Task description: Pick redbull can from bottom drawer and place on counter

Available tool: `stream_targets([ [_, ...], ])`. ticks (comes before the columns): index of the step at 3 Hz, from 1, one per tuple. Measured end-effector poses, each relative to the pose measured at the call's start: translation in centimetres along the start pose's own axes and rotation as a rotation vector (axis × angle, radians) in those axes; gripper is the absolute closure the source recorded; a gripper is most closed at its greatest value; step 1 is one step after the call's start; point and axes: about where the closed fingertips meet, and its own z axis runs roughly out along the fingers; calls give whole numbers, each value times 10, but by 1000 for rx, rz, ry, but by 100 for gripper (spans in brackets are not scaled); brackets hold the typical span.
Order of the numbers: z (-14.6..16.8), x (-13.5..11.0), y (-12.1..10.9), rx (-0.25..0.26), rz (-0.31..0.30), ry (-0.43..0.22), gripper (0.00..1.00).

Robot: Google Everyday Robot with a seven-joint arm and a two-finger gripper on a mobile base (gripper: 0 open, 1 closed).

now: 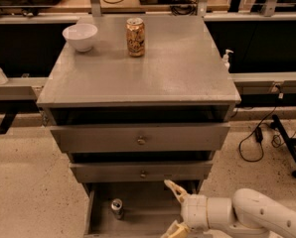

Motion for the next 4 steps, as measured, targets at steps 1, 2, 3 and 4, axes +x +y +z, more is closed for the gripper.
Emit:
stream_targets([
  [1, 44, 19, 1, -49, -38, -22, 0],
  [2, 110, 54, 1, -88, -83, -26, 0],
  [3, 154, 84, 2, -104, -72, 2, 0],
  [4, 192, 113, 3, -111, -33, 4, 0],
])
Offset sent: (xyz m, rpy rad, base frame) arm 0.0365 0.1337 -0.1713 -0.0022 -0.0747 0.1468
